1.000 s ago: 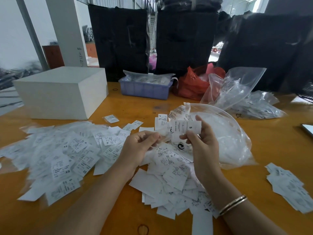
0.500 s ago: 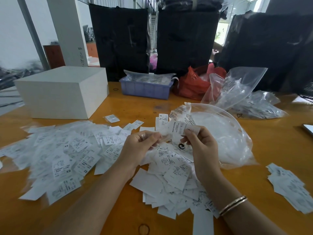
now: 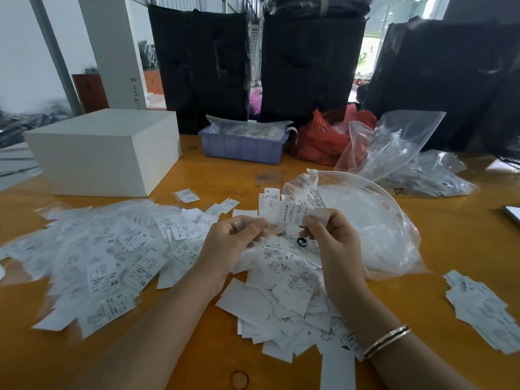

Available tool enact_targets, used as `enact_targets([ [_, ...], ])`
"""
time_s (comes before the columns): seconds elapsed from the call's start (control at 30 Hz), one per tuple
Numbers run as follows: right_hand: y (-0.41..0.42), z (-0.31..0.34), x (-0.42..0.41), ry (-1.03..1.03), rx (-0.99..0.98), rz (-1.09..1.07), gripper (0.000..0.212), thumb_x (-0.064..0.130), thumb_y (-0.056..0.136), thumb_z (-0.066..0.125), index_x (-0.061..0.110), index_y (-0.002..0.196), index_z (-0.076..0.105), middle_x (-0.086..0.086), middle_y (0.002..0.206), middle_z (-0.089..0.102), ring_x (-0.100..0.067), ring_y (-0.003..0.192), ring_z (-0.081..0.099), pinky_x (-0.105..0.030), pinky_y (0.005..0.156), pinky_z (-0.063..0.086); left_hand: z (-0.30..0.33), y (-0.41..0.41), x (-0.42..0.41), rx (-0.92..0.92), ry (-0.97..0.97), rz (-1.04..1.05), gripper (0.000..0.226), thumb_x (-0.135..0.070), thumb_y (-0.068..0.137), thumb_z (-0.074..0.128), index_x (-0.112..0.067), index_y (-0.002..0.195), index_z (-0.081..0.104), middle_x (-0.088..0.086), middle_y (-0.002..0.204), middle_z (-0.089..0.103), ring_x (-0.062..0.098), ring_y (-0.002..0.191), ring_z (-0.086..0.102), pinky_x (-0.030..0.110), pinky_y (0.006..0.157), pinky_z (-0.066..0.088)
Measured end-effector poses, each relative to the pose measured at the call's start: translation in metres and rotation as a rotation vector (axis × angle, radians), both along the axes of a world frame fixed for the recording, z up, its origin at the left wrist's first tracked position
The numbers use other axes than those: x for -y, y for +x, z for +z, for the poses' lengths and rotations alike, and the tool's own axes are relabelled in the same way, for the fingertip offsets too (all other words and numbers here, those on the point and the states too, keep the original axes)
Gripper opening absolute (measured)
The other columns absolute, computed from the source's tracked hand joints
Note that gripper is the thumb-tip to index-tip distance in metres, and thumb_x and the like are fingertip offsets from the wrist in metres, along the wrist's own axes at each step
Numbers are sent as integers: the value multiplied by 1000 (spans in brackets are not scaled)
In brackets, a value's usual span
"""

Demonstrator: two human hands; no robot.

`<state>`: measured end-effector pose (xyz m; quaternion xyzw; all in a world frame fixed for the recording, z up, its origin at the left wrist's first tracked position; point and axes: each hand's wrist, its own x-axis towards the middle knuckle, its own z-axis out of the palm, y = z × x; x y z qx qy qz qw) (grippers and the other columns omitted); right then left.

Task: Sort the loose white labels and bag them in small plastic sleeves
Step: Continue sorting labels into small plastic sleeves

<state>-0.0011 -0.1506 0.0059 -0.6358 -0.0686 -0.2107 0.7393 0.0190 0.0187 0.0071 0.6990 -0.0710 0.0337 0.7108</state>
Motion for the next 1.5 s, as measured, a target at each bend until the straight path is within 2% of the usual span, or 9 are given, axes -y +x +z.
enact_targets([
  [0.37, 1, -1, 1, -66, 0, -10, 9, 5, 89, 60, 13, 86, 65, 6, 71, 68, -6, 65, 62, -14, 61, 49, 0, 0, 0, -6, 8, 21, 40, -58, 57, 66, -25, 77, 75, -6, 76, 73, -1, 67, 64, 10, 61, 49],
  [0.53, 1, -3, 1, -215, -25, -32, 12, 7, 89, 61, 16, 84, 65, 10, 68, 67, -3, 63, 61, -17, 59, 49, 1, -1, 0, 12, 27, 23, 43, -56, 60, 66, -22, 84, 74, -6, 79, 73, -3, 67, 63, 9, 61, 49],
  [0.67, 1, -3, -2, -443, -13, -54, 20, 11, 91, 58, 28, 80, 62, 18, 67, 65, 0, 62, 59, -18, 59, 49, 1, -1, -1, 16, 40, -4, 10, -30, 79, 70, -26, 87, 71, -8, 80, 74, 2, 70, 67, 10, 60, 49],
  [0.73, 1, -4, -3, -491, -3, -62, 21, 13, 92, 57, 30, 80, 61, 19, 67, 65, 1, 62, 59, -17, 58, 48, -1, 0, -1, 18, 67, 17, 6, -23, 83, 69, -27, 87, 71, -9, 80, 73, 2, 70, 67, 10, 60, 49],
  [0.83, 0, -2, -2, -310, 3, -69, 14, 12, 92, 58, 22, 84, 64, 12, 68, 66, -1, 61, 59, -16, 56, 48, 0, 0, -1, 3, 49, 37, 7, -28, 81, 69, -24, 86, 73, -7, 79, 73, 1, 69, 66, 10, 60, 49],
  [0.97, -1, 3, 4, -40, 41, -97, 12, 10, 93, 55, 15, 87, 64, 7, 71, 68, -3, 63, 60, -15, 59, 50, 4, -4, 0, -18, -11, 35, 31, -49, 62, 68, -24, 81, 73, -4, 75, 73, 1, 68, 64, 12, 61, 49],
  [1.1, -2, 4, 3, -26, 77, -92, 13, 9, 93, 55, 16, 87, 64, 7, 72, 68, -3, 64, 60, -14, 60, 49, 6, -4, 1, -14, -16, 8, 36, -49, 61, 69, -21, 83, 74, -3, 75, 73, 0, 66, 63, 10, 60, 49],
  [1.27, -1, 3, 2, -67, 111, -60, 17, 7, 92, 56, 20, 85, 64, 6, 71, 66, -6, 65, 59, -16, 61, 50, 7, -4, 1, -9, -37, -16, 25, -48, 60, 70, -27, 72, 76, -2, 75, 73, 2, 64, 64, 11, 60, 50],
  [1.5, -1, 5, 1, -112, 133, -74, 21, 6, 92, 56, 23, 83, 63, 11, 71, 65, -4, 67, 60, -14, 62, 49, 7, -6, 0, -8, -50, -70, 27, -51, 58, 70, -31, 74, 77, -3, 75, 73, 1, 65, 64, 11, 61, 49],
])
